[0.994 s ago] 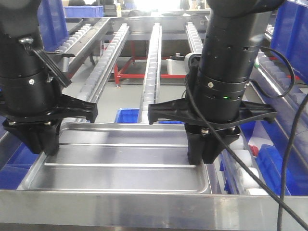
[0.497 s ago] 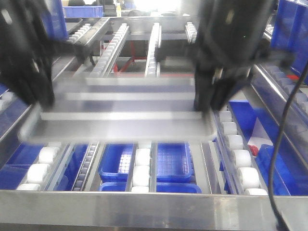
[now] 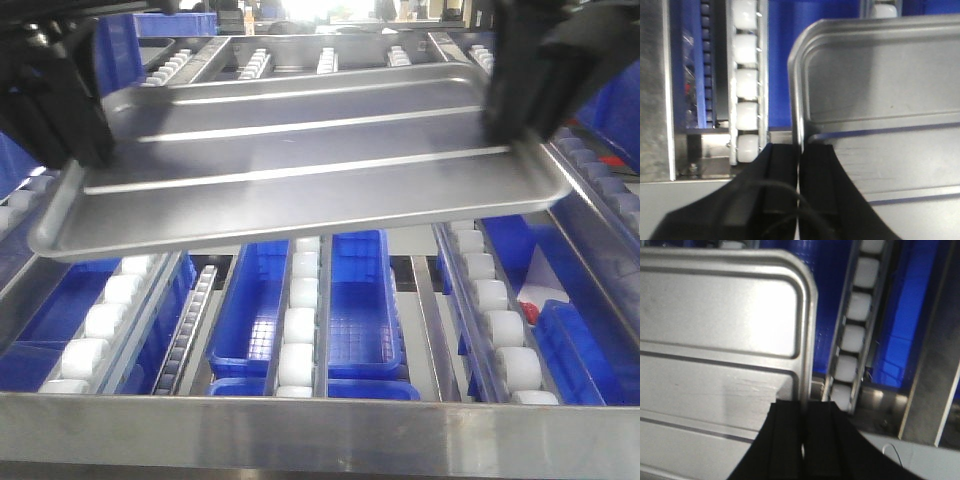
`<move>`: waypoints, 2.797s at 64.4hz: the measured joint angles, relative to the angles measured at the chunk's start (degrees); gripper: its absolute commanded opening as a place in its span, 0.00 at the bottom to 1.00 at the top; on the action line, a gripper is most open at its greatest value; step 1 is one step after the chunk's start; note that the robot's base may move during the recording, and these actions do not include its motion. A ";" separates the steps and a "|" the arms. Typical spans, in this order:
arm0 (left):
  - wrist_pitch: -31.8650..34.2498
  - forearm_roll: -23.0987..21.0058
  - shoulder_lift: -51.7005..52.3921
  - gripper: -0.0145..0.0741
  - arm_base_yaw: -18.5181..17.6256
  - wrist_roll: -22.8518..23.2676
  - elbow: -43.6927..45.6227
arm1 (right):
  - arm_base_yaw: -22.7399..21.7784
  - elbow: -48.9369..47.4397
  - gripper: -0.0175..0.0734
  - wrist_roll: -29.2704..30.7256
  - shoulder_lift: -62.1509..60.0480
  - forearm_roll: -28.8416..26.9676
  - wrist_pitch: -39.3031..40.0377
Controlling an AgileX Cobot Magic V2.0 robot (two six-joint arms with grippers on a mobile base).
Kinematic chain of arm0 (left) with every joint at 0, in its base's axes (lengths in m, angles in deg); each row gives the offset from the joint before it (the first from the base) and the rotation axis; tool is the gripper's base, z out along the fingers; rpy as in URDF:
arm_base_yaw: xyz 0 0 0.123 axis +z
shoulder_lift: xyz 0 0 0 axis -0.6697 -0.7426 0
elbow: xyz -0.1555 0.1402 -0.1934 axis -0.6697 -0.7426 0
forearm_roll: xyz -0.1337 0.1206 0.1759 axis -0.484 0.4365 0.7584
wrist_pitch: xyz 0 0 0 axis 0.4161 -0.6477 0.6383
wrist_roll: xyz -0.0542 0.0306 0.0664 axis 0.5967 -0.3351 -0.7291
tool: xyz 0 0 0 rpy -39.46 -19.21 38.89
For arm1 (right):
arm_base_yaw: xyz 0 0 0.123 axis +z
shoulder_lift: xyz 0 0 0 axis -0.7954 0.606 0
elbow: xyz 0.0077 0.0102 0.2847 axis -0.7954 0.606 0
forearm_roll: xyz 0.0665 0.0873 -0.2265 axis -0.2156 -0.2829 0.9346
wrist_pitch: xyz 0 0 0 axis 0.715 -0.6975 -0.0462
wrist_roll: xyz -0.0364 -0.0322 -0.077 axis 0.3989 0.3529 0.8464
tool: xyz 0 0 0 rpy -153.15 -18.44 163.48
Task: Grab silver tray and stack on right shelf
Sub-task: 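Lift the silver tray with both grippers off the roller shelf, then hold the tray level in both grippers while the base drives to another shelf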
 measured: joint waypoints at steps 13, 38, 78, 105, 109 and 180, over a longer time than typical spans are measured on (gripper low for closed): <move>0.33 0.38 0.00 0.06 -0.93 1.78 0.52 | 0.00 0.84 0.26 -0.23 -0.61 0.10 -1.43; 0.23 1.51 0.00 0.06 -1.28 1.75 1.39 | 0.00 4.23 0.26 -0.93 -0.61 0.19 1.44; -1.43 1.15 0.00 0.06 -1.38 1.75 1.52 | 0.00 4.23 0.26 -1.02 -0.61 -0.10 0.92; -1.43 1.15 0.00 0.06 -1.38 1.75 1.62 | 0.00 4.23 0.26 -1.02 -0.61 -0.10 0.92; -1.45 1.06 0.00 0.06 -1.38 1.75 1.62 | 0.00 4.23 0.26 -1.02 -0.61 -0.10 0.92; -1.57 1.06 -0.10 0.06 -1.38 1.75 1.62 | 0.00 4.23 0.26 -1.02 -0.61 -0.24 1.02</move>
